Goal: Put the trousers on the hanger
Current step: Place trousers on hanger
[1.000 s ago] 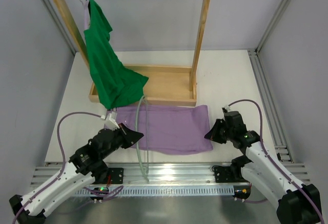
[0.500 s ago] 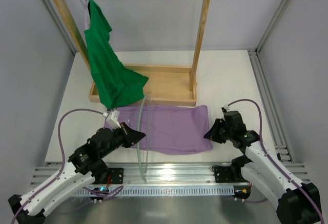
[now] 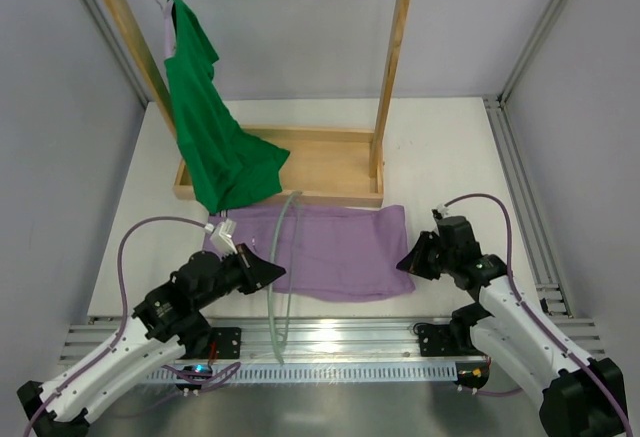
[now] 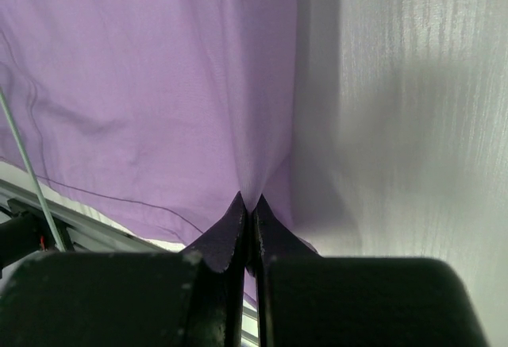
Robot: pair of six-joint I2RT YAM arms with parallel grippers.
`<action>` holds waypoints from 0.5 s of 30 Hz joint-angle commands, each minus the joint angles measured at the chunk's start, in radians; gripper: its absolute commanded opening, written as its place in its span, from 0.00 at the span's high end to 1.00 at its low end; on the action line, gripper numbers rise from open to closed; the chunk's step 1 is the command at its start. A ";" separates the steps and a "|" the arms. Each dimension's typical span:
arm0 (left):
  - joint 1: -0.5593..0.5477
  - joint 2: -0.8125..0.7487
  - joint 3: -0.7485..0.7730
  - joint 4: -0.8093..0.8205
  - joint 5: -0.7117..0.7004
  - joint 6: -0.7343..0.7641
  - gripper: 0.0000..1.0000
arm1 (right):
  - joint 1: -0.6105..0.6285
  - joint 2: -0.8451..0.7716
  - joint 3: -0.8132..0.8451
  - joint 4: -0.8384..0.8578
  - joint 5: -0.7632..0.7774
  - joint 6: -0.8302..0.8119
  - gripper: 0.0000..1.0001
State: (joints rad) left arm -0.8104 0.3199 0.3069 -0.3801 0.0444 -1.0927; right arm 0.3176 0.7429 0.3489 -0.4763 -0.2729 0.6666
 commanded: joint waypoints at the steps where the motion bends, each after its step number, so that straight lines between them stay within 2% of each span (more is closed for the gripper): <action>1: -0.004 -0.022 -0.031 0.024 -0.021 -0.042 1.00 | 0.000 -0.023 0.028 0.011 -0.045 0.030 0.96; 5: -0.006 -0.009 -0.081 0.096 -0.021 -0.098 0.99 | 0.000 -0.050 0.036 0.021 -0.058 0.050 0.96; 15: -0.024 -0.010 -0.089 0.081 -0.023 -0.131 1.00 | 0.028 -0.123 0.068 0.027 -0.077 0.130 0.96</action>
State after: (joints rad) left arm -0.8249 0.3161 0.2310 -0.2909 0.0334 -1.1786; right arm 0.3355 0.6338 0.3599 -0.4755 -0.3286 0.7647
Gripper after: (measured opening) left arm 0.102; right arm 0.046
